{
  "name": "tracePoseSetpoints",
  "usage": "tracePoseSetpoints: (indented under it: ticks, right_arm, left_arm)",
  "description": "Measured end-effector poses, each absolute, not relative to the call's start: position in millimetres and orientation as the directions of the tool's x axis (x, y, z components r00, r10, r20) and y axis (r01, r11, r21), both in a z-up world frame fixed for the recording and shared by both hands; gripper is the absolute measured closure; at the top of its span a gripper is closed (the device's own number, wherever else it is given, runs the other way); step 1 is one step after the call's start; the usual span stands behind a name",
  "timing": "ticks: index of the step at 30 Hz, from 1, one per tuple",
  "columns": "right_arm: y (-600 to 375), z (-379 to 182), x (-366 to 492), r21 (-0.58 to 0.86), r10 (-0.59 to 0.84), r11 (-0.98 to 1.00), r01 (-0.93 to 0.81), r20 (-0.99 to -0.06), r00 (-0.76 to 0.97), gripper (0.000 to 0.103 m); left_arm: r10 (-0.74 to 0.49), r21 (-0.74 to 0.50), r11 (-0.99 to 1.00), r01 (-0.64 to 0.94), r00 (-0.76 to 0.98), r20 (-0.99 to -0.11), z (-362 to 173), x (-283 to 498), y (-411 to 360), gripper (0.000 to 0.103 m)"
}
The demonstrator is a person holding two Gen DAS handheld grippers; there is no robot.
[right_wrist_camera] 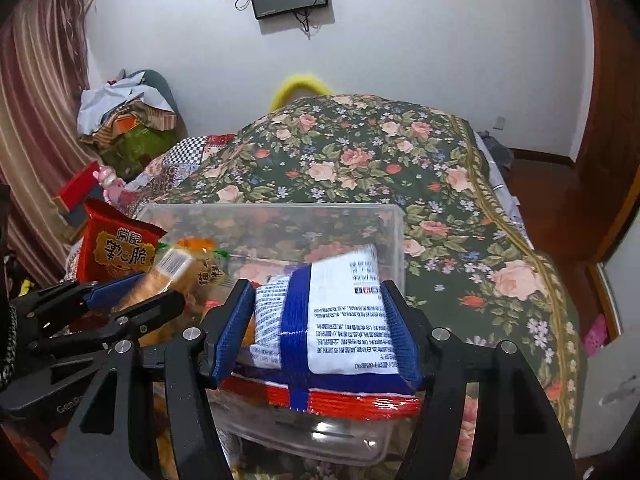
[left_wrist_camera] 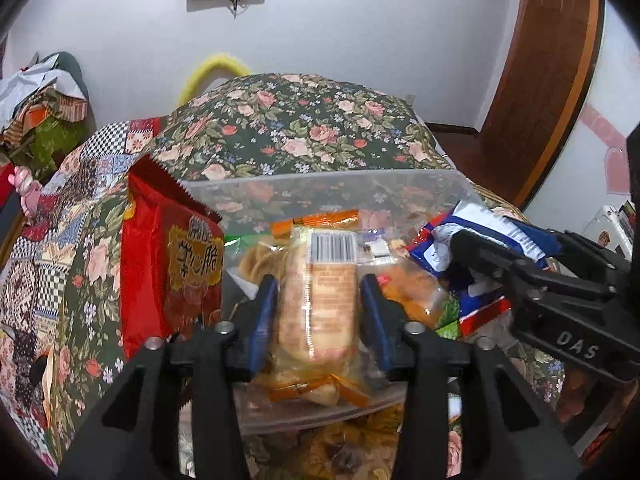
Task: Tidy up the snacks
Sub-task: 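Lower the cracker pack and wafer bag into the clear box, release both, then grasp the green-capped bottle with left tool while right tool grasps a green snack bag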
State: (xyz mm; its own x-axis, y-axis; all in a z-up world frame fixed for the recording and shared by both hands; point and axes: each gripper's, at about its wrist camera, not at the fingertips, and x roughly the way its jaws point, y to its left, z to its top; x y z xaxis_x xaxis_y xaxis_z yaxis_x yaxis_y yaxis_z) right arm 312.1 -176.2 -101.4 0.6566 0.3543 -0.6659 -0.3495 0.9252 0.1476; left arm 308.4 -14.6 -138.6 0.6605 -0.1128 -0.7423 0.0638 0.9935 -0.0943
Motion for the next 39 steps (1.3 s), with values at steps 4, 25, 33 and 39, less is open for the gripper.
tracePoseSetpoints:
  ticks: [4, 25, 33, 39]
  right_arm:
    - [-183, -92, 300, 0.147, 0.364, 0.921, -0.360, -0.650, 0.666, 0.037]
    - [-175, -108, 173, 0.085, 0.369, 0.893, -0.442, -0.701, 0.610, 0.012]
    - [-168, -161, 140, 0.095, 0.340, 0.886, -0.455, -0.799, 0.496, 0.012]
    - [-158, -185, 136, 0.102, 0.337, 0.873, -0.477, -0.833, 0.439, 0.011]
  left_arm:
    - [-0.116, -0.115, 0.992, 0.047, 0.685, -0.720, -129, 296, -7, 0.035]
    - [-0.114, -0.076, 0.994, 0.084, 0.719, -0.686, -80, 154, 26, 0.010]
    - [-0.080, -0.011, 0.994, 0.107, 0.667, -0.741, -109, 113, 26, 0.010]
    - [-0.091, -0.041, 0.995, 0.096, 0.608, -0.788, -136, 109, 26, 0.010]
